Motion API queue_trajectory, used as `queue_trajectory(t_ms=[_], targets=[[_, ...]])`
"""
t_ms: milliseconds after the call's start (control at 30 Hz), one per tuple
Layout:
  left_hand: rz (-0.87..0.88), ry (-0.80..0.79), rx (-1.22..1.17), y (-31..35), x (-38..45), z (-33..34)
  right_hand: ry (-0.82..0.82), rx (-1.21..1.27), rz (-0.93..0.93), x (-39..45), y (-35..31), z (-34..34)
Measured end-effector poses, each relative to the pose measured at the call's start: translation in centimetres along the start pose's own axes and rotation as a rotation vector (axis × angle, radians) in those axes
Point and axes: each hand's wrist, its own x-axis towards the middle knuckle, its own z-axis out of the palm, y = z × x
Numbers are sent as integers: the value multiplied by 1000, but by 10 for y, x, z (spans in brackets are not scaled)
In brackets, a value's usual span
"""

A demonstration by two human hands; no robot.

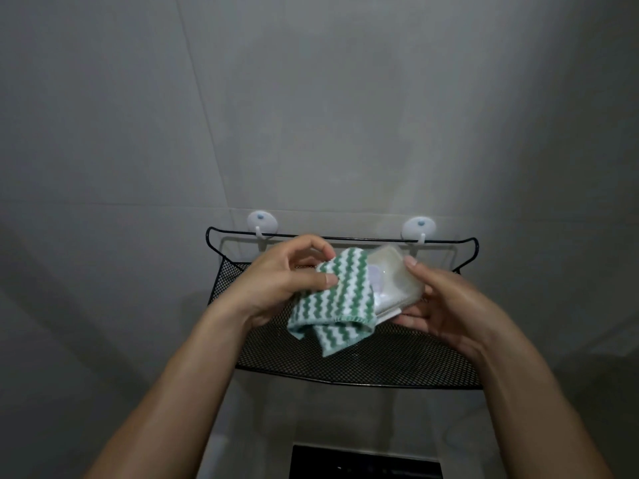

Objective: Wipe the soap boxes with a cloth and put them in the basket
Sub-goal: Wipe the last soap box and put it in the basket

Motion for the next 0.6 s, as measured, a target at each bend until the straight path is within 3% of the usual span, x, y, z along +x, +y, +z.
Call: queue_trajectory(t_ms=[133,600], targets=[[80,-22,70,8,9,-2,-40,-34,0,-2,-2,-3],[210,312,-99,-16,-7,33,154,124,-50,-9,0,5]])
